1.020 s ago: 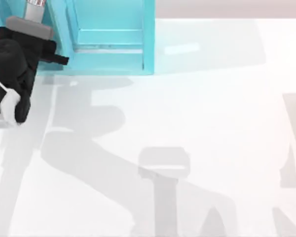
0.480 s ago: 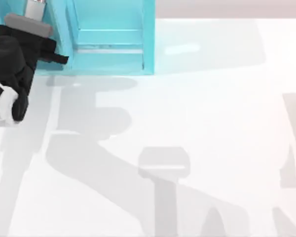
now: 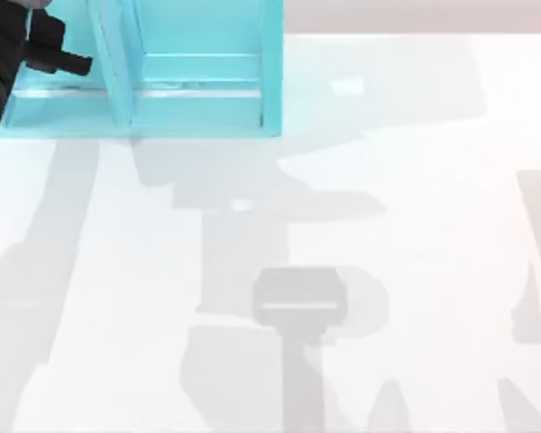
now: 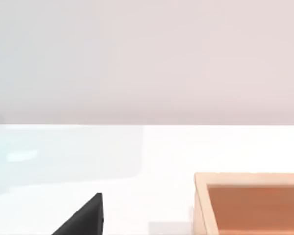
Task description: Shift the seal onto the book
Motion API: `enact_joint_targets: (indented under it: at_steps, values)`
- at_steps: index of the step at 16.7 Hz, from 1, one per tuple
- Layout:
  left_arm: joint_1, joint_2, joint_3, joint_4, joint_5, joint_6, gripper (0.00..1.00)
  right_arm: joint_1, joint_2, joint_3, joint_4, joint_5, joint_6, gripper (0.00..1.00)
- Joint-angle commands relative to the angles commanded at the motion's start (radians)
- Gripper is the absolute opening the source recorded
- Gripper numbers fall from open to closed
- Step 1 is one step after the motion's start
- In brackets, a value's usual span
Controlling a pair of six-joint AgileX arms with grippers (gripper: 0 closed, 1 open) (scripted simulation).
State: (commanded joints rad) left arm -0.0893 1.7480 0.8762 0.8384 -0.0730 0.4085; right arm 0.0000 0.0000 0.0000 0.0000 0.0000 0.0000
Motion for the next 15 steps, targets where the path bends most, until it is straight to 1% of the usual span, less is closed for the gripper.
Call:
enact_joint_targets:
  at_steps: [4,7,10,15]
  values:
    - [-0.005,-0.352,-0.140,-0.183,-0.015,-0.001,0.00,0.000,0.000,0.000,0.000,0.000,0.000,1.00]
    - [-0.008,-0.528,-0.219,-0.288,-0.024,-0.001,0.00,0.000,0.000,0.000,0.000,0.000,0.000,1.00]
    - [-0.009,-0.610,-0.258,-0.342,-0.029,0.000,0.00,0.000,0.000,0.000,0.000,0.000,0.000,1.00]
    - [-0.006,-0.609,-0.261,-0.344,-0.029,0.001,0.00,0.000,0.000,0.000,0.000,0.000,0.000,1.00]
